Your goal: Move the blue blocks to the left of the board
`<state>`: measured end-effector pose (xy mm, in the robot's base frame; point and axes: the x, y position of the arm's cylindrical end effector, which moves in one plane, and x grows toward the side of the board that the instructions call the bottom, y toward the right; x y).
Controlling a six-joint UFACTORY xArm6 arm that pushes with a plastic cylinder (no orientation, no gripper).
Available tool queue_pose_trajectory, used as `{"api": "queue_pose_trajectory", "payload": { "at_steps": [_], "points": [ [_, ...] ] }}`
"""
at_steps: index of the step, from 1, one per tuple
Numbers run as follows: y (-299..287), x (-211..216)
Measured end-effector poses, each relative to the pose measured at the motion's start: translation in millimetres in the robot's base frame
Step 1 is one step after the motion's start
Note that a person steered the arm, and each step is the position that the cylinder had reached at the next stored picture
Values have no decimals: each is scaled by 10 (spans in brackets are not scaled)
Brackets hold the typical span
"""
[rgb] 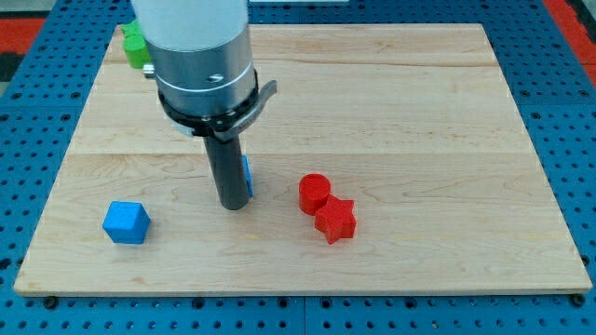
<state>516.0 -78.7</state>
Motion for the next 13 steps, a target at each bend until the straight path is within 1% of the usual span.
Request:
{"api": "queue_pose_trajectory", "payload": {
  "at_steps": [2,3,4,5,6,7,8,9,12,13],
  "points": [
    [677,-27],
    [574,-222],
    [73,-376],
    [-584,-383],
    [-1048,-383],
    [-941,-382],
    [-530,-369],
    [-516,-244],
    [-1311,-207],
    [-1042,-206]
  ]
}}
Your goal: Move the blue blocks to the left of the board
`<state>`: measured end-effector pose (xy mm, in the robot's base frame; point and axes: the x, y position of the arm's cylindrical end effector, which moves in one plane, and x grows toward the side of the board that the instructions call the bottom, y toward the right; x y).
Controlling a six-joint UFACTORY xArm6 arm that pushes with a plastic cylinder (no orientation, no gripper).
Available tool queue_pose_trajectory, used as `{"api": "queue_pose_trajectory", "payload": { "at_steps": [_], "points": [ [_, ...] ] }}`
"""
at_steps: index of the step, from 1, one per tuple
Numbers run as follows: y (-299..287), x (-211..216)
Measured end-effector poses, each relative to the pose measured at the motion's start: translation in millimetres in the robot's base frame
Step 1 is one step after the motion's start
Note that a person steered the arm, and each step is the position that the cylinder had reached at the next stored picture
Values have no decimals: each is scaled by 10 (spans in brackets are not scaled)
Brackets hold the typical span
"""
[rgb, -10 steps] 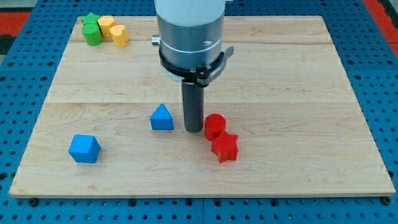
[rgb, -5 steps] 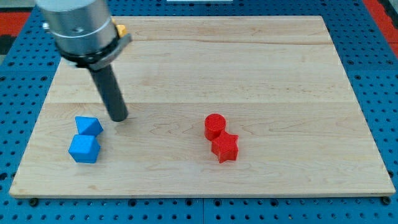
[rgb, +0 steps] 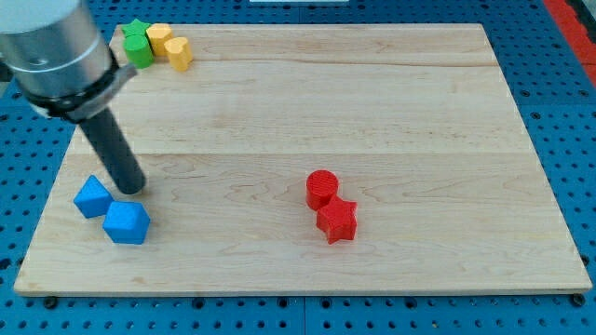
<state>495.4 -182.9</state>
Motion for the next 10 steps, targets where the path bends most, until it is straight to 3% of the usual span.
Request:
{"api": "queue_pose_trajectory", "payload": {
  "at_steps": [2,5,7,9,10],
  "points": [
    [514,232],
    [-52,274],
    [667,394],
    [366,790],
    [38,790]
  ]
}}
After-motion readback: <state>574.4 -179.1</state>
